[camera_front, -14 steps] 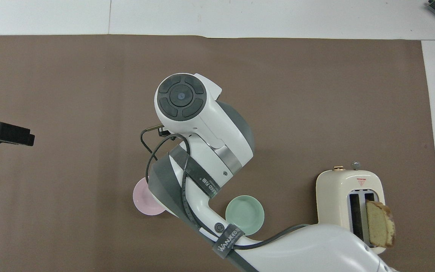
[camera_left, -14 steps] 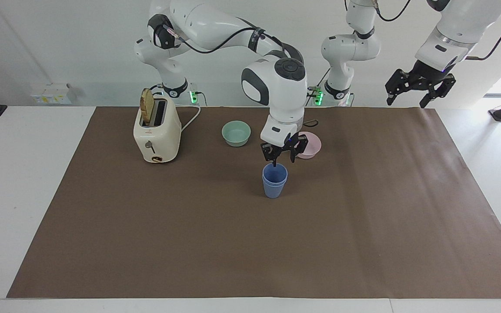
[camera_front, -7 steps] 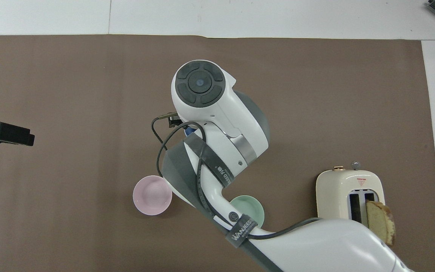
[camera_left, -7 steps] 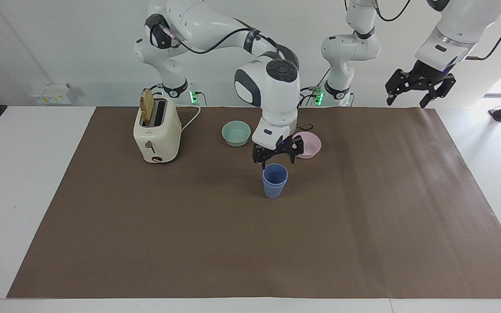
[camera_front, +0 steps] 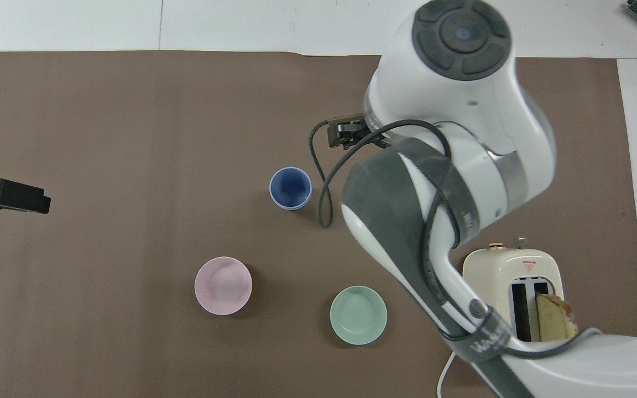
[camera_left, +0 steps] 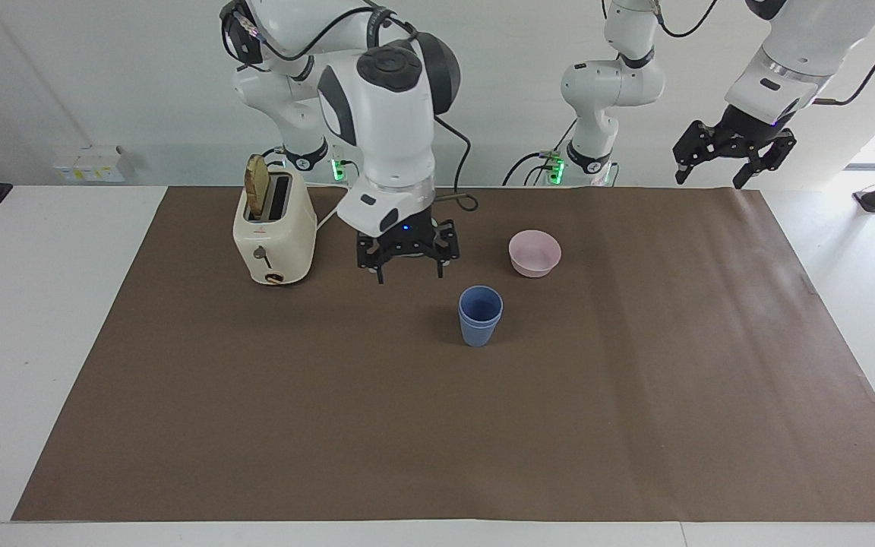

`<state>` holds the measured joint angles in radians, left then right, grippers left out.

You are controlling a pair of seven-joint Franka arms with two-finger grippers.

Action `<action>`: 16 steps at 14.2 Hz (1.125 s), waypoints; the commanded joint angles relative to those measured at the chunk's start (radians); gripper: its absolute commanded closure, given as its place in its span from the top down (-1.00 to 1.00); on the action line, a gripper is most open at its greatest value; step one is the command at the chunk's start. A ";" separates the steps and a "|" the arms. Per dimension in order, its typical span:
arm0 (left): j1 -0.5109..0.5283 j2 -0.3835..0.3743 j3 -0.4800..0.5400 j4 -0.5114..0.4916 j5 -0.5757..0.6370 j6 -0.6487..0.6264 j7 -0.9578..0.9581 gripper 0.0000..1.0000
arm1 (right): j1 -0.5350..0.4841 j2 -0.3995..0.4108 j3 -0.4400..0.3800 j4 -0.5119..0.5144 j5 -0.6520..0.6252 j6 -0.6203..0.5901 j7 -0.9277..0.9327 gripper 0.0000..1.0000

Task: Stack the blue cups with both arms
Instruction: 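Lift the right gripper away from the stacked cups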

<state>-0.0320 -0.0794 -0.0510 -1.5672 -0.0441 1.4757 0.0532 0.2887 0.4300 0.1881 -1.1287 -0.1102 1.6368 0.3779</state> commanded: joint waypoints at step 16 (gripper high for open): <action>0.014 -0.023 -0.007 -0.020 0.013 -0.002 0.010 1.00 | -0.233 -0.261 -0.128 -0.204 0.047 -0.110 -0.283 1.00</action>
<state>-0.0320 -0.0794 -0.0510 -1.5672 -0.0441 1.4757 0.0532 0.0723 0.2221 0.0775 -1.2483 -0.0948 1.5034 0.1271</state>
